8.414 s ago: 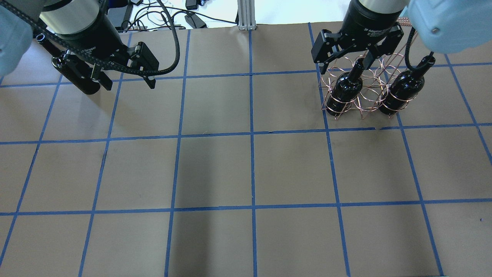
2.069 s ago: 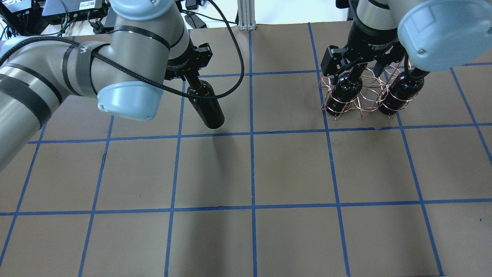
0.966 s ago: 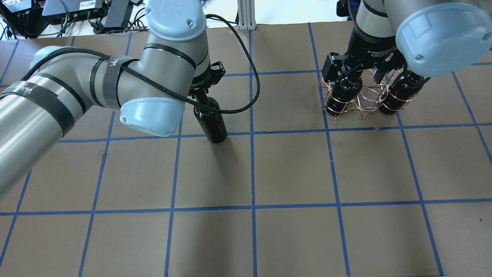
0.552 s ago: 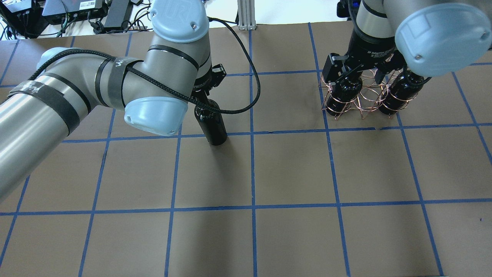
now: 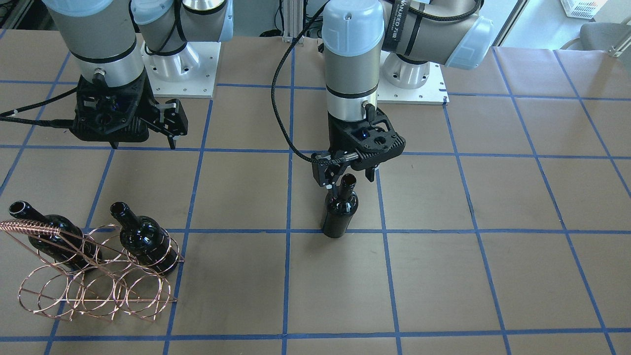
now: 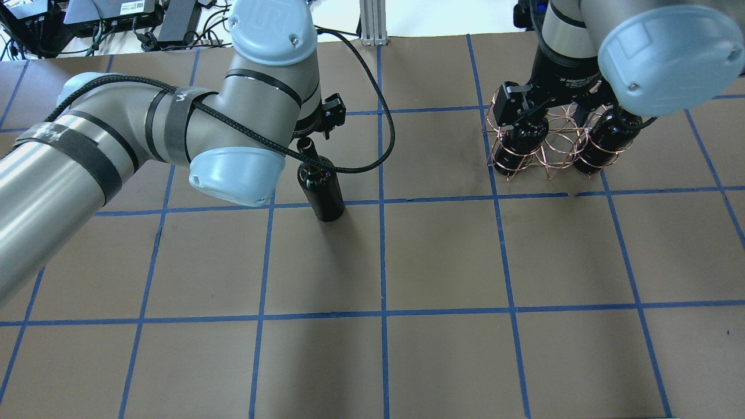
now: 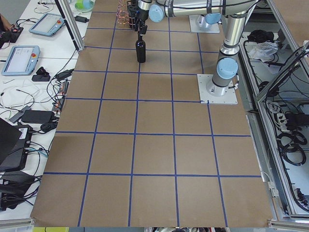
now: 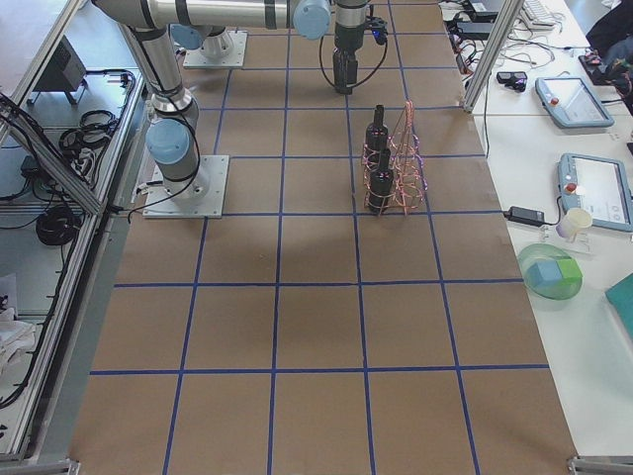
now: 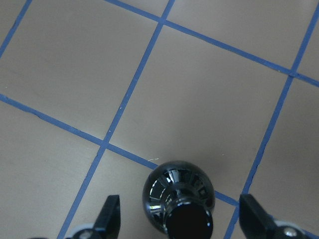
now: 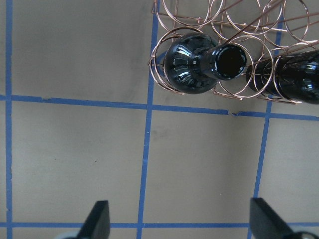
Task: Place wine into wine basket
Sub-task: 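Open the left gripper and raise it away from the standing bottle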
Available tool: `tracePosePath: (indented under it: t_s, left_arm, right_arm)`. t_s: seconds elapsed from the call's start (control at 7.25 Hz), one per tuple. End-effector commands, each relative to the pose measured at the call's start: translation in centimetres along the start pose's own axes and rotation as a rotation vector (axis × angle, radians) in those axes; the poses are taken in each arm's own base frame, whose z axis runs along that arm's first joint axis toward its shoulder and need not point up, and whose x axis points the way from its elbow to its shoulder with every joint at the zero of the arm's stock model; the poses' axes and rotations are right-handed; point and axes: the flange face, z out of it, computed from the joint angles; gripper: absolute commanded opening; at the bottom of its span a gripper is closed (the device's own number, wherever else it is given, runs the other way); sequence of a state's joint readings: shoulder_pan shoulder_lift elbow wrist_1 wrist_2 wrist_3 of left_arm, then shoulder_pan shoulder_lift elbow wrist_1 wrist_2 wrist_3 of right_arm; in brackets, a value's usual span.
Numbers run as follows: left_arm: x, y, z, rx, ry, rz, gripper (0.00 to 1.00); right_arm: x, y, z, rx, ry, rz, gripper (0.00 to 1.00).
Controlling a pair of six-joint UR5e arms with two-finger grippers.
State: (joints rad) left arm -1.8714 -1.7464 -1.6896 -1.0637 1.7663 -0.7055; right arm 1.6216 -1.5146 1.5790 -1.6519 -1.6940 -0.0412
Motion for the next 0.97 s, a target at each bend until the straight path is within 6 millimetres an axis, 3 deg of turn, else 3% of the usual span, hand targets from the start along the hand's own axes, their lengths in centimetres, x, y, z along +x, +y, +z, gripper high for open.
tracePosePath:
  t_s: [0.0,0.14,0.28,0.41,0.55,0.69,0.83]
  left_arm:
    - [-0.7,-0.9,-1.9,0.031,0.019,0.010,0.88]
    - [-1.6,-2.5,-3.9,0.046,0.030,0.084,0.92]
    - [-3.6,-5.6,-6.2,0.022,0.002,0.141,0.92]
    - [-6.5,-9.0,-9.1,-0.041,0.030,0.202,0.92]
    - [-11.1,-12.4,-10.9,-0.119,0.060,0.238,0.92]
    - [-15.2,-14.1,-10.9,-0.190,0.108,0.252,0.92]
    - [-18.0,-15.1,-11.0,-0.205,0.120,0.295,0.92]
  right_arm:
    - [-0.3,0.3,-0.6,0.010,-0.009,-0.011,1.00]
    - [-0.4,0.5,-1.2,0.030,-0.016,-0.004,1.00]
    - [-0.1,0.3,-1.2,0.039,0.000,-0.017,1.00]
    - [-0.2,-0.1,-1.9,0.092,-0.014,-0.022,1.00]
    - [-0.2,-0.2,-2.3,0.098,-0.014,-0.014,1.00]
    - [-1.6,0.0,-2.0,0.076,-0.052,0.016,1.00]
    - [-4.3,0.1,-2.2,0.077,-0.131,0.082,1.00]
